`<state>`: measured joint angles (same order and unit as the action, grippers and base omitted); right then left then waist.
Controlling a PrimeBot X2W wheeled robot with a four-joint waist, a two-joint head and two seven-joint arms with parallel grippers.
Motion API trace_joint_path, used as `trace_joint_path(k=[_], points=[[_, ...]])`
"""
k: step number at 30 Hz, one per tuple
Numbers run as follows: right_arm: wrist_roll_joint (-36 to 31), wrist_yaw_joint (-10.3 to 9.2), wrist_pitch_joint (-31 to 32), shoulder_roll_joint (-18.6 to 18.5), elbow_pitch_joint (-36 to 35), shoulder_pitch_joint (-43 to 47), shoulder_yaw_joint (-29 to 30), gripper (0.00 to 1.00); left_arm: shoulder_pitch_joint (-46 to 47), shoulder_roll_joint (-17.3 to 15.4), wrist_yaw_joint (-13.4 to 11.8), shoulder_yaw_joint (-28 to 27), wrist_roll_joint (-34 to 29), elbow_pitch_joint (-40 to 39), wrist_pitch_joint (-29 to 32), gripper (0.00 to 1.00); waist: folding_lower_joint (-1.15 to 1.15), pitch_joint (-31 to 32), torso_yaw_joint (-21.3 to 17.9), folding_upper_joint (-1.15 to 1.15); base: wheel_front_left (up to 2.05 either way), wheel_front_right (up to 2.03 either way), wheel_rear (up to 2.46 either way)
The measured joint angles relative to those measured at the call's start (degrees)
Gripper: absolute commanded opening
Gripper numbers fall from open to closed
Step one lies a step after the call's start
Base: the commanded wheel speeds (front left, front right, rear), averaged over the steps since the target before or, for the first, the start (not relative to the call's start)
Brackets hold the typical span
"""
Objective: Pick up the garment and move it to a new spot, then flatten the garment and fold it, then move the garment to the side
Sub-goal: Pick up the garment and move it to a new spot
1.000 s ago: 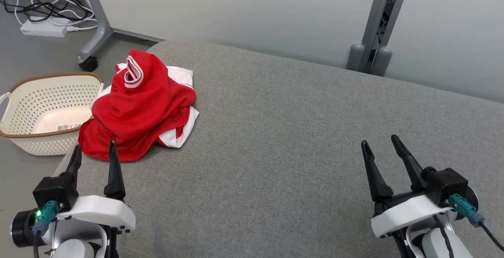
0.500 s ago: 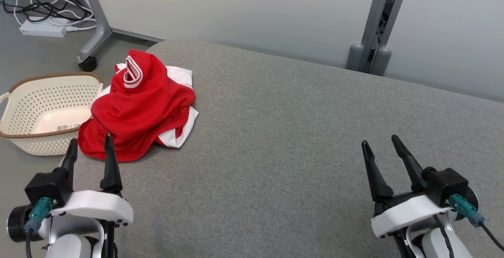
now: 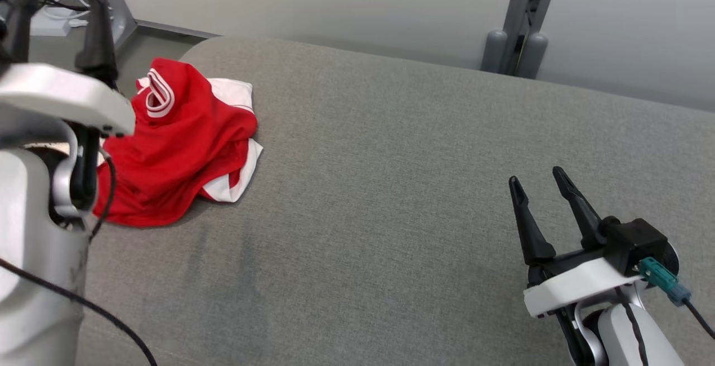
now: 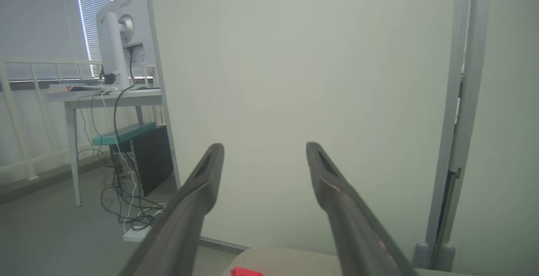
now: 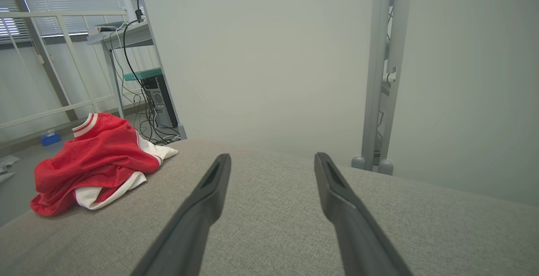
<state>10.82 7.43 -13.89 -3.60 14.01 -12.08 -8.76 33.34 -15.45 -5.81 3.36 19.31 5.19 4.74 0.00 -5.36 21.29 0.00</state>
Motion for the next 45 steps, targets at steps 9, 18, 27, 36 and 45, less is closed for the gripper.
trace_joint_path(k=[9, 18, 27, 36, 45], points=[[-0.1, 0.0, 0.8, -1.3, -1.9, -3.0, -2.1, 1.0, 11.4, -3.9, 2.7, -0.2, 2.6, 21.8, 10.5, 1.0, 0.0, -5.6, -4.7, 0.0, 0.0, 0.0, 0.0], [0.2, 0.0, 0.8, -2.8, -2.5, -5.5, -3.0, 1.0, 14.1, -6.4, 5.0, -1.8, 5.5, 39.9, 12.8, 1.0, 0.0, -12.1, -9.3, 0.0, 0.0, 0.0, 0.0], [0.5, 0.0, 0.8, -3.7, -3.3, -7.5, -3.9, 1.0, 15.4, -9.6, 7.0, -3.8, 7.6, 49.5, 10.2, 0.0, 0.0, -17.2, -12.3, 0.0, 0.0, 0.0, 0.0], [0.5, 0.0, 0.7, -4.0, -2.7, -7.3, -2.8, 1.0, 19.1, -11.5, 7.7, -3.0, 5.5, 49.3, -2.7, 0.0, 0.0, -16.6, -11.9, 0.0, 0.0, 0.0, 0.0], [0.5, 0.0, 0.2, -2.5, -2.6, -5.4, -0.7, 1.0, 19.2, -10.3, 6.5, -0.6, 2.4, 37.3, -15.2, 0.0, 0.0, -11.2, -11.3, 0.0, 0.0, 0.0, 0.0]])
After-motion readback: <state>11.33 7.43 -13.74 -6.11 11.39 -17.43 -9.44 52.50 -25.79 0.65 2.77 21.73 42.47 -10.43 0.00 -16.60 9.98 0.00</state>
